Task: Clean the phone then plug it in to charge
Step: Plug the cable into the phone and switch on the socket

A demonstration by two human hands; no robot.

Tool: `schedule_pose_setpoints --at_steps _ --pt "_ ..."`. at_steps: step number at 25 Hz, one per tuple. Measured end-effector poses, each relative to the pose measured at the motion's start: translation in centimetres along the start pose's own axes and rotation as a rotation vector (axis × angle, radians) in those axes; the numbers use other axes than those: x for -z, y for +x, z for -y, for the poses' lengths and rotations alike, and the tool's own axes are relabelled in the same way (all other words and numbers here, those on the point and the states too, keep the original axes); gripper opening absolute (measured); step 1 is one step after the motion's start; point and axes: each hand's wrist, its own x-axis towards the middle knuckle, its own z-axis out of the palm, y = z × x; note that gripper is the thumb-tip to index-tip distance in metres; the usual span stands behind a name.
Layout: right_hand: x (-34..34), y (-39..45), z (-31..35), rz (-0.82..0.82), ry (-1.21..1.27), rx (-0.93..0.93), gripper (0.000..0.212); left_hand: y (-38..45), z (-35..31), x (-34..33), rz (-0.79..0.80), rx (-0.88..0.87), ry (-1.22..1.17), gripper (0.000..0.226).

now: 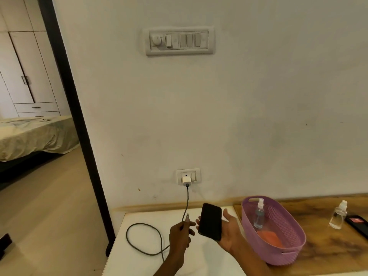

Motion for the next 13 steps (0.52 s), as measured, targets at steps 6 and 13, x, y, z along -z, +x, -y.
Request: schedule_pose_setpoints --at_steps 6,13 --pt "-3.5 -1.3 2.3 0.043 0.045 0.087 0.073 -3.3 -1.8 0.0 0.052 -0.107 0.036 0.024" --pt "-6.5 -2.2 3.8 0.075 0.029 0.148 0.056 -5.6 -3.2 -0.3 0.148 -0.184 0.033 0.023"
